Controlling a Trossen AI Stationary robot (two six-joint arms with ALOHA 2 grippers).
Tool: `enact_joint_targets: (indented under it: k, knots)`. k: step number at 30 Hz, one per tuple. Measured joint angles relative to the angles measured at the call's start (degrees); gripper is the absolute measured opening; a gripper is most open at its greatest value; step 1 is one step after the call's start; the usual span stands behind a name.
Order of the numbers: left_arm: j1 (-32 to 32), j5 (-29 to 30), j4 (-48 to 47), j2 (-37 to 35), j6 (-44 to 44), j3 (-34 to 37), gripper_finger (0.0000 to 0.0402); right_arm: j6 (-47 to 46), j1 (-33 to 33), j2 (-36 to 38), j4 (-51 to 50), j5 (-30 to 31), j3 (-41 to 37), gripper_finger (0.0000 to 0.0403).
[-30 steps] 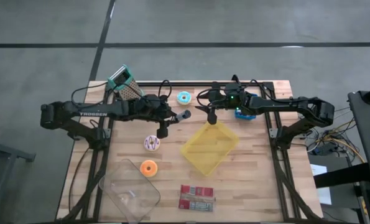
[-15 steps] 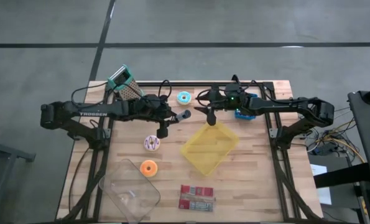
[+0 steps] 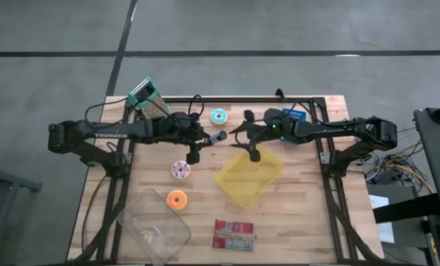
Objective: Pick & Place Food Item
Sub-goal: Put the large black food coloring bottle into the blue bin
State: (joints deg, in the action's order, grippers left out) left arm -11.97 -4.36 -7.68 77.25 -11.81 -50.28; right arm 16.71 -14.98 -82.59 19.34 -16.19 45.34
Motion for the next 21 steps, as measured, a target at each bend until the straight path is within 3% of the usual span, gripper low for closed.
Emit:
enact_joint_targets:
  k: [21]
  knots:
    - [0.0,-0.15,0.02,0.0,-0.04,0.0,0.0124,-3.08,1.11,-0.01,8.49,1.36,0.07,0.0221]
